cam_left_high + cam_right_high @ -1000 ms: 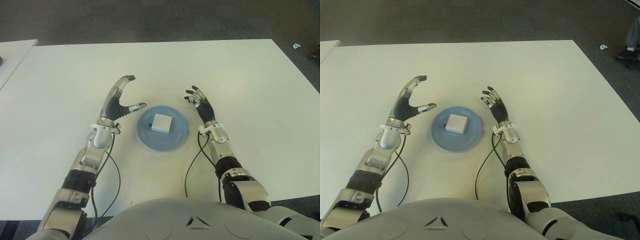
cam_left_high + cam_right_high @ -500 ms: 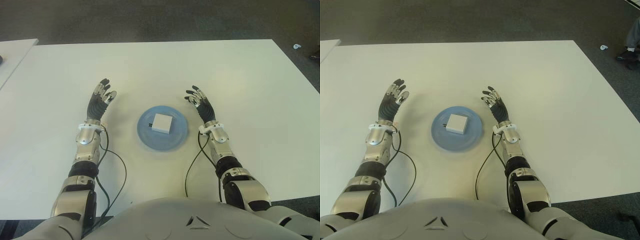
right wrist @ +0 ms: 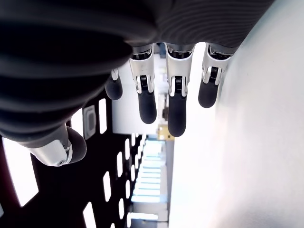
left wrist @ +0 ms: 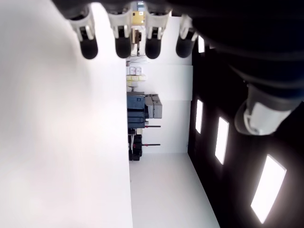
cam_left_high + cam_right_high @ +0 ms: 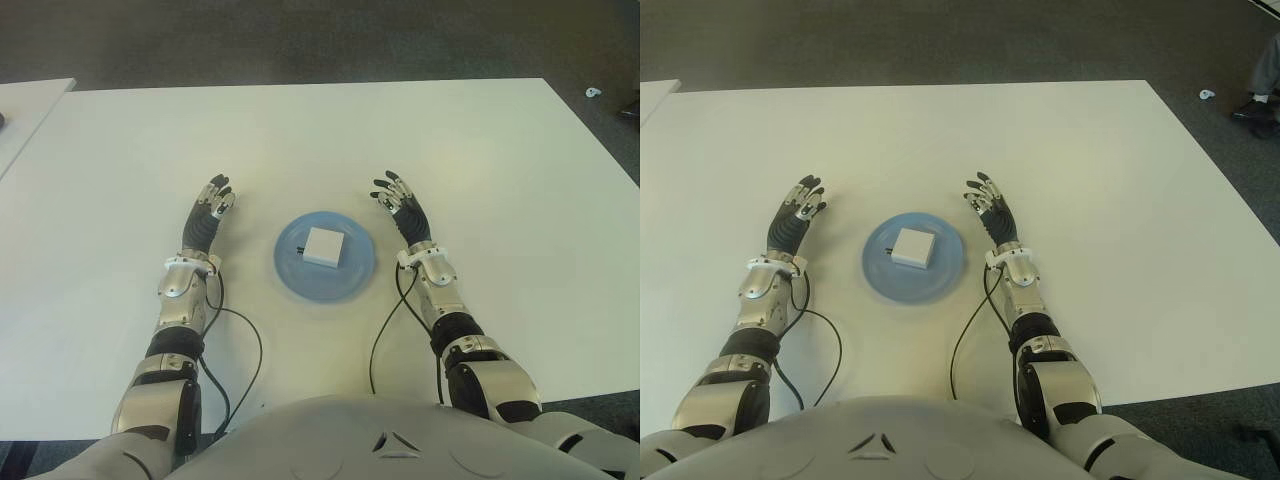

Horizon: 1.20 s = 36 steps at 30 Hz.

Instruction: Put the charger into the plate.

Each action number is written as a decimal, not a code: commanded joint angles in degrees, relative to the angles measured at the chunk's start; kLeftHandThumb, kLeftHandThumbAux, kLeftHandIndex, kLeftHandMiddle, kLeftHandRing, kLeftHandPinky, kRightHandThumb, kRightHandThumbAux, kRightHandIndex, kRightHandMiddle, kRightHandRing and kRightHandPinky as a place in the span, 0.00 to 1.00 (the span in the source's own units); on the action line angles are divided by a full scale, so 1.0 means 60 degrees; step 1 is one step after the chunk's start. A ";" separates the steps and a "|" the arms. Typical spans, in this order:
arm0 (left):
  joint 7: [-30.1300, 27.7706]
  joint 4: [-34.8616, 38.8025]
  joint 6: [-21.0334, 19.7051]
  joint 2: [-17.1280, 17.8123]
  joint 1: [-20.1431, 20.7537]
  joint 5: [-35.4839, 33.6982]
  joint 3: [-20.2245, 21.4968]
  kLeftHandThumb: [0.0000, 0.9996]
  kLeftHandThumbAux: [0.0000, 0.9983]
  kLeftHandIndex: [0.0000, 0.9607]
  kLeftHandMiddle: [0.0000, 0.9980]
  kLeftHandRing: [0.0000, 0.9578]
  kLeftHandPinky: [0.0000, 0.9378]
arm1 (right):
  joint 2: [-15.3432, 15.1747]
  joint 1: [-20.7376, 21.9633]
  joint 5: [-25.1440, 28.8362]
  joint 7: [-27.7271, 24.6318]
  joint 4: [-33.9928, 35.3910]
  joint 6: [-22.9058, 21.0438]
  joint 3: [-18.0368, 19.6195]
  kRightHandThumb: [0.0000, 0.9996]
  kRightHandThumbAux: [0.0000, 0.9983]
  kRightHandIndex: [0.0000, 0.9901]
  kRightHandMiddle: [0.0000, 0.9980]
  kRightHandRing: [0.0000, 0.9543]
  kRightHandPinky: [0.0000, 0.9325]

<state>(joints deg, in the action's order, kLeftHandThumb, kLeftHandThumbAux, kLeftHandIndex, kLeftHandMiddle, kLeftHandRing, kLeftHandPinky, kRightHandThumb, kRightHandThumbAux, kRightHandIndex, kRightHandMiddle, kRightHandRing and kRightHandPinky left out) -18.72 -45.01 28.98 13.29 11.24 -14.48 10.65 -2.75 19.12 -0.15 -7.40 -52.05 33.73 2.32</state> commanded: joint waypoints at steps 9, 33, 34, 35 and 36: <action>-0.0471 -0.0030 -0.0288 -0.0282 -0.0283 -0.0167 0.0177 0.01 0.42 0.00 0.00 0.00 0.00 | -0.0026 -0.0939 -0.0101 0.0260 -0.0623 -0.0524 0.0002 0.07 0.47 0.00 0.23 0.28 0.17; -0.0480 -0.0390 0.0038 -0.0332 -0.0624 0.0557 -0.0199 0.02 0.42 0.00 0.00 0.00 0.00 | -0.0279 -0.0979 0.0056 0.0694 -0.0616 -0.0387 0.0295 0.07 0.49 0.00 0.26 0.28 0.17; -0.0476 -0.0414 0.0063 -0.0362 -0.0613 0.0584 -0.0221 0.01 0.42 0.00 0.00 0.00 0.00 | -0.0296 -0.0989 0.0071 0.0689 -0.0607 -0.0386 0.0316 0.07 0.49 0.00 0.26 0.28 0.16; -0.0470 -0.0436 0.0088 -0.0387 -0.0605 0.0605 -0.0238 0.01 0.43 0.00 0.00 0.00 0.00 | -0.0311 -0.0995 0.0082 0.0680 -0.0608 -0.0383 0.0334 0.07 0.49 0.00 0.26 0.28 0.16; -0.0488 -0.0491 0.0129 -0.0409 -0.0581 0.0627 -0.0256 0.01 0.43 0.00 0.00 0.00 0.00 | -0.0343 -0.1003 0.0075 0.0728 -0.0591 -0.0387 0.0361 0.07 0.49 0.00 0.26 0.28 0.16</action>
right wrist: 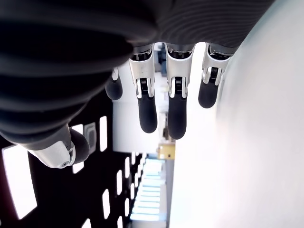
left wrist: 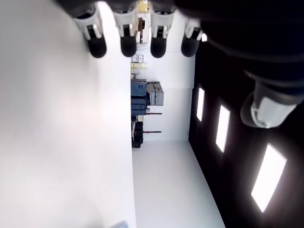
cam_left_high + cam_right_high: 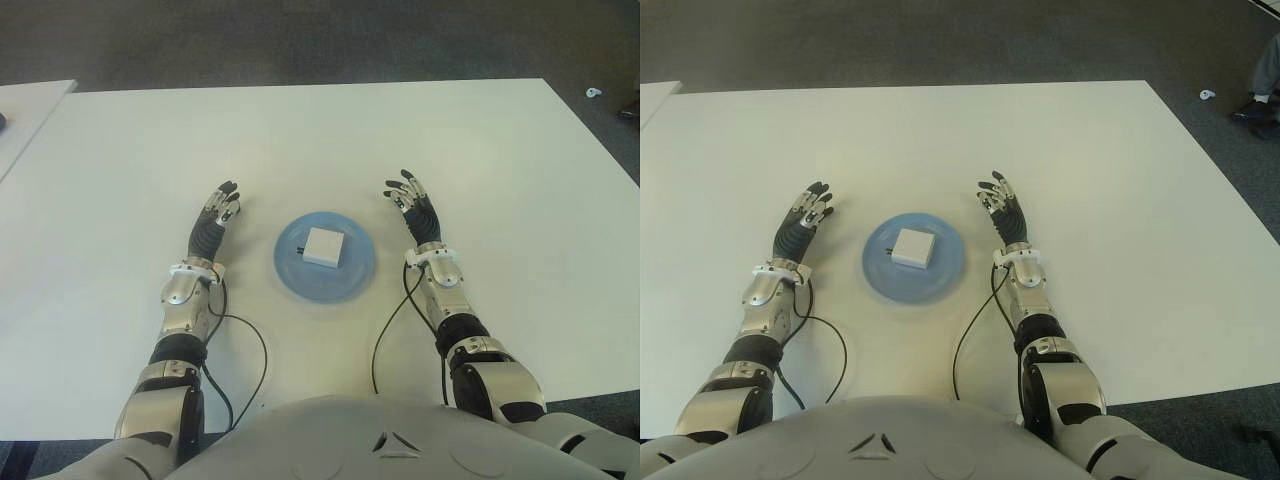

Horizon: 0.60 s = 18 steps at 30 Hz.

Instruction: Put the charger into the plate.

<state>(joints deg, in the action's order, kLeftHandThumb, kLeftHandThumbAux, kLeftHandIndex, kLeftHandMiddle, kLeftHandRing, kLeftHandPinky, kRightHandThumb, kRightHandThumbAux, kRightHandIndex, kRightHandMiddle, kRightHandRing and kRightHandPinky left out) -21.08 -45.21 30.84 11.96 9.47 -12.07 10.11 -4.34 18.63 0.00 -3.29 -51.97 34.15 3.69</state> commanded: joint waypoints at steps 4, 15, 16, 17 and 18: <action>-0.0131 -0.0701 -0.0082 -0.0225 -0.0155 0.0283 -0.0184 0.00 0.43 0.00 0.00 0.00 0.00 | -0.0167 -0.0929 0.0009 0.0212 -0.0577 -0.0453 0.0202 0.06 0.51 0.00 0.26 0.28 0.18; -0.0309 -0.1556 0.0467 -0.0232 0.0265 0.0420 -0.0210 0.00 0.43 0.00 0.00 0.00 0.00 | -0.0412 -0.0829 0.0023 0.0503 -0.0874 -0.0247 0.0418 0.05 0.57 0.00 0.20 0.24 0.17; -0.0317 -0.1599 0.0494 -0.0237 0.0289 0.0429 -0.0203 0.00 0.43 0.00 0.00 0.00 0.00 | -0.0416 -0.0817 0.0043 0.0488 -0.0905 -0.0221 0.0433 0.05 0.57 0.00 0.20 0.24 0.17; -0.0327 -0.1636 0.0518 -0.0241 0.0308 0.0438 -0.0193 0.00 0.43 0.00 0.00 0.00 0.00 | -0.0419 -0.0807 0.0055 0.0478 -0.0929 -0.0201 0.0444 0.06 0.58 0.00 0.19 0.23 0.17; -0.0335 -0.1674 0.0529 -0.0249 0.0331 0.0440 -0.0178 0.00 0.43 0.00 0.00 0.00 0.00 | -0.0422 -0.0792 0.0072 0.0459 -0.0970 -0.0177 0.0458 0.06 0.58 0.00 0.18 0.23 0.17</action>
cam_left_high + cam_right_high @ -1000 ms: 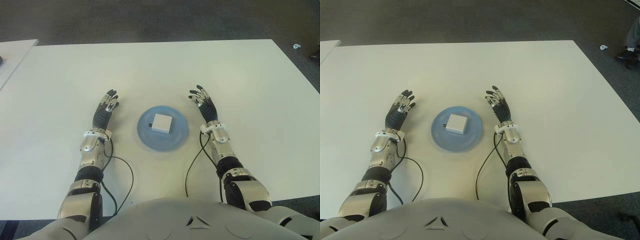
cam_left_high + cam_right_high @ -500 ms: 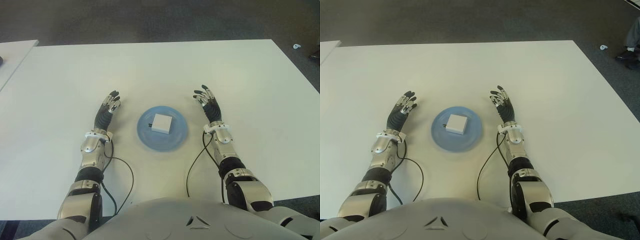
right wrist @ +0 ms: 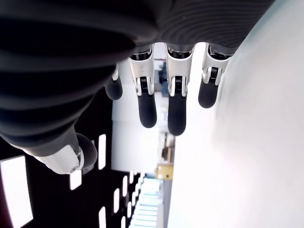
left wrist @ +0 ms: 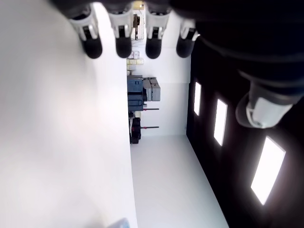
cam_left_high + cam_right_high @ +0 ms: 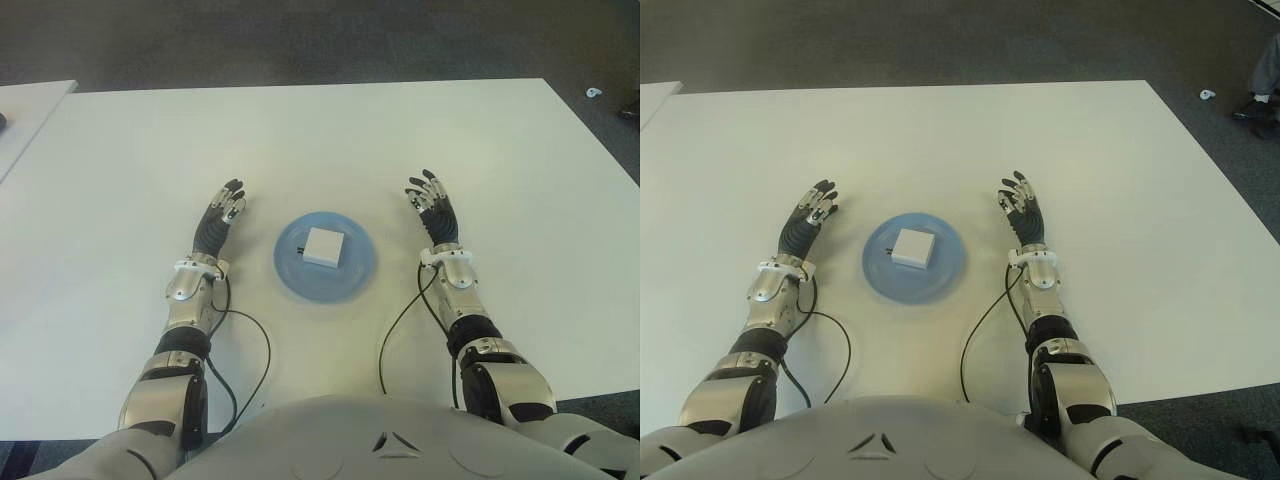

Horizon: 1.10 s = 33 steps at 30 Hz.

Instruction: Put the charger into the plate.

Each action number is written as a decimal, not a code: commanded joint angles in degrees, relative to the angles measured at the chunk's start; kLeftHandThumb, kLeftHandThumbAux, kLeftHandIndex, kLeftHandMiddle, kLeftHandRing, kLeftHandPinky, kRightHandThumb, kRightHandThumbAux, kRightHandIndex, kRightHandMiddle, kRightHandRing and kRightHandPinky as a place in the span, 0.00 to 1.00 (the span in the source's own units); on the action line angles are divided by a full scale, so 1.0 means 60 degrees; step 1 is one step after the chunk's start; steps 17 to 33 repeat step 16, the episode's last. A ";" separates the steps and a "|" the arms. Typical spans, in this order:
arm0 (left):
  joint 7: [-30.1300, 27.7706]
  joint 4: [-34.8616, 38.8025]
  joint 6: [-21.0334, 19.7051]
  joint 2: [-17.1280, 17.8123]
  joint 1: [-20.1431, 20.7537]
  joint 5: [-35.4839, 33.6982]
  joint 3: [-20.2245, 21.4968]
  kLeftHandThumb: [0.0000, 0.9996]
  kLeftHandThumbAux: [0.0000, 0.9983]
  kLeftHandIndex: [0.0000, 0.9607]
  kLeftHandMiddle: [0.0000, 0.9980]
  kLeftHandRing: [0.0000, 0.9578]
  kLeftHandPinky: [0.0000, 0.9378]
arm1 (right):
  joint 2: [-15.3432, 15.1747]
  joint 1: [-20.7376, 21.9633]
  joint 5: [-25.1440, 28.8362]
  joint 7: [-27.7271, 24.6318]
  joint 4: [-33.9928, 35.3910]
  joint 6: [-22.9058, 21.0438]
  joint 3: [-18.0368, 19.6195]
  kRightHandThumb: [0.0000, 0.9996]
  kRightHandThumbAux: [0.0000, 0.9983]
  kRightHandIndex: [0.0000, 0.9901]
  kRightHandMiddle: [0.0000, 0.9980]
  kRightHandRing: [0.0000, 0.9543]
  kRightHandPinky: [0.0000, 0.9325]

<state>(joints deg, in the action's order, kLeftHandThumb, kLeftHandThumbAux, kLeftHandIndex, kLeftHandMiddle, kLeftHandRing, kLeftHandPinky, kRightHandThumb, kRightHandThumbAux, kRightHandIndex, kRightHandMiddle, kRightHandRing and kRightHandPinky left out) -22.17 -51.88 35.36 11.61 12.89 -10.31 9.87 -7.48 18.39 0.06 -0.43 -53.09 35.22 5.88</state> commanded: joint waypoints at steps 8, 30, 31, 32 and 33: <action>-0.0244 -0.0790 -0.0302 -0.0238 -0.0084 0.0109 -0.0073 0.00 0.45 0.00 0.00 0.00 0.00 | 0.0007 -0.0592 -0.0022 0.0060 -0.1131 -0.0341 0.0099 0.07 0.61 0.00 0.11 0.14 0.12; -0.0356 -0.1031 -0.0327 -0.0284 0.0067 0.0096 -0.0042 0.00 0.45 0.00 0.00 0.00 0.00 | -0.0093 -0.0422 -0.0225 0.0312 -0.1450 -0.0331 -0.0008 0.07 0.62 0.00 0.08 0.11 0.12; -0.0356 -0.1031 -0.0327 -0.0284 0.0067 0.0096 -0.0042 0.00 0.45 0.00 0.00 0.00 0.00 | -0.0093 -0.0422 -0.0225 0.0312 -0.1450 -0.0331 -0.0008 0.07 0.62 0.00 0.08 0.11 0.12; -0.0356 -0.1031 -0.0327 -0.0284 0.0067 0.0096 -0.0042 0.00 0.45 0.00 0.00 0.00 0.00 | -0.0093 -0.0422 -0.0225 0.0312 -0.1450 -0.0331 -0.0008 0.07 0.62 0.00 0.08 0.11 0.12; -0.0356 -0.1031 -0.0327 -0.0284 0.0067 0.0096 -0.0042 0.00 0.45 0.00 0.00 0.00 0.00 | -0.0093 -0.0422 -0.0225 0.0312 -0.1450 -0.0331 -0.0008 0.07 0.62 0.00 0.08 0.11 0.12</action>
